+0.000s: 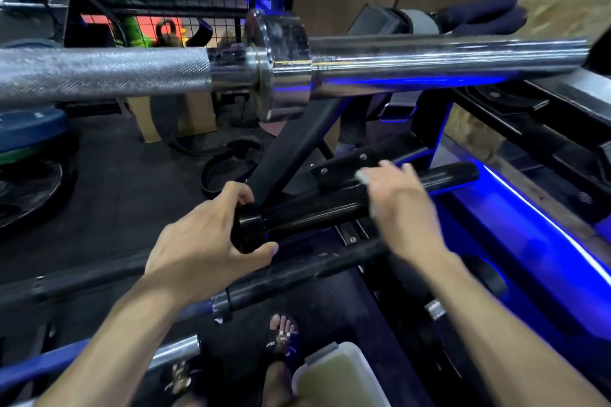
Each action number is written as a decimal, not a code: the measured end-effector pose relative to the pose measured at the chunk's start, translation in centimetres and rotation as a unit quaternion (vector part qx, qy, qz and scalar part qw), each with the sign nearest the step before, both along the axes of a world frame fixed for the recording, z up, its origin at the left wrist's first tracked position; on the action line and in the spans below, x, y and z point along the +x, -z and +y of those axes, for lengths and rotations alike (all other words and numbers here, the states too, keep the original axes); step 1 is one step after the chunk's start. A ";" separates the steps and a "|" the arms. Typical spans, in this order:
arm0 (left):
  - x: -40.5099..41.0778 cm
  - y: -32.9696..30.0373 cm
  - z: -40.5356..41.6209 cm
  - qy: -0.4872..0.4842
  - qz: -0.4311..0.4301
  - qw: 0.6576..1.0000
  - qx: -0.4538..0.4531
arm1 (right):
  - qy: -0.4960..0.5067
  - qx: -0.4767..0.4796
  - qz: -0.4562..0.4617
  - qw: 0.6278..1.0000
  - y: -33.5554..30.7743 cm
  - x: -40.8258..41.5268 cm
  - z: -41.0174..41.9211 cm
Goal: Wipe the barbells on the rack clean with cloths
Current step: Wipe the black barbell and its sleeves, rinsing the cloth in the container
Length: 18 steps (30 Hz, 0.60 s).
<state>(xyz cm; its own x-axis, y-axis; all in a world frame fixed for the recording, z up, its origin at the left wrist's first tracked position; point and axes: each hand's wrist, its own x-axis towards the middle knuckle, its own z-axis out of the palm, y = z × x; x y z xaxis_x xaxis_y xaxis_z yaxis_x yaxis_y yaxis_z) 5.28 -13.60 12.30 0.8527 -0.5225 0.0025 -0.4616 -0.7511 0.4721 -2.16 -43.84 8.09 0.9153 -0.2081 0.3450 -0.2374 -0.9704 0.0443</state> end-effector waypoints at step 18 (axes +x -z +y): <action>0.4 0.0 -0.1 0.029 0.011 0.999 -0.029 | 0.111 0.133 -0.032 0.984 -1.4 0.5 -1.0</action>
<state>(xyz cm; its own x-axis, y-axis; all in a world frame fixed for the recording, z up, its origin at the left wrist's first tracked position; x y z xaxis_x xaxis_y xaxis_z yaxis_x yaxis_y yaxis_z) 5.64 -13.68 12.29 0.8215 -0.5700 0.0146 -0.4917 -0.6952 0.5243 -1.69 -44.86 9.46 0.8157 -0.4902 0.3070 -0.4382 -0.8702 -0.2253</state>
